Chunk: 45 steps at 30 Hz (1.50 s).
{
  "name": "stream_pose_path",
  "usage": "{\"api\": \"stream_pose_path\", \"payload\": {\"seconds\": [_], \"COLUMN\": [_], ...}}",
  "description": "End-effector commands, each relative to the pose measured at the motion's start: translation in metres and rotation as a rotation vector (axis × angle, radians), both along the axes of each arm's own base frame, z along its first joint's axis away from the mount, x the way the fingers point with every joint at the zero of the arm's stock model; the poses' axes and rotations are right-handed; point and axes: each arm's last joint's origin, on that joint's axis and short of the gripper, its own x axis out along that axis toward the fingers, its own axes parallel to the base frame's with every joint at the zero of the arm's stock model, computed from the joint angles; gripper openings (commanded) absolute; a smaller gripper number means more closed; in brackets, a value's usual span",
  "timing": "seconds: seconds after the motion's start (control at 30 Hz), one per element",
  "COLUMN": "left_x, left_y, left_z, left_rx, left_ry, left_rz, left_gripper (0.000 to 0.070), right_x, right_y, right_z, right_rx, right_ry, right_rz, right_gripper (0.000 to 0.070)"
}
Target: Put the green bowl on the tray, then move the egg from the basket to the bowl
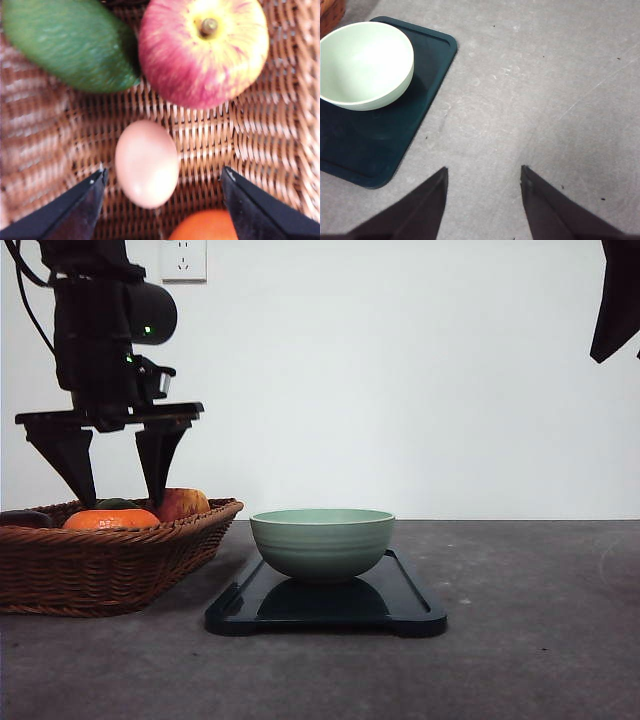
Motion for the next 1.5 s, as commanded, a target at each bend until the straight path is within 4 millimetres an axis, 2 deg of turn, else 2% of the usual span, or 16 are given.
{"api": "stream_pose_path", "payload": {"seconds": [0.0,0.3,0.8,0.9,1.0,1.17,1.3,1.4,1.47], "left_x": [0.008,0.016,0.019,0.018,0.018,0.017,0.017,0.017,0.016], "left_y": [-0.003,-0.002,-0.002,-0.002,-0.002,-0.002,-0.002,-0.002,-0.002], "left_z": [-0.006,-0.029,-0.033,-0.033,-0.033,-0.033,-0.033,-0.033,-0.033], "left_rx": [0.006,0.051,0.046,0.047,0.048,0.05,0.052,0.052,0.053], "left_ry": [0.001,0.049,0.042,0.047,0.048,0.056,0.062,0.062,0.066], "left_rz": [0.004,0.02,0.035,0.035,0.035,0.035,0.034,0.034,0.033], "left_gripper": [0.0467,0.0466,0.0454,0.0384,0.0361,0.0229,0.0201,0.0147,0.0147], "right_x": [0.002,0.002,0.002,0.002,0.002,0.002,0.002,0.002,0.002], "right_y": [0.002,0.002,0.002,0.002,0.002,0.002,0.001,0.001,0.001], "right_z": [0.002,0.002,0.002,0.002,0.002,0.002,0.002,0.002,0.002], "right_rx": [-0.001,0.003,0.006,0.006,0.006,0.006,0.006,0.006,0.006], "right_ry": [-0.01,-0.009,-0.009,-0.009,-0.008,-0.008,-0.008,-0.007,-0.007], "right_rz": [0.009,0.003,0.0,0.0,0.0,0.0,0.0,0.0,0.0], "right_gripper": [0.0282,0.0282,0.0281,0.0281,0.0281,0.0282,0.0281,0.0282,0.0281]}}
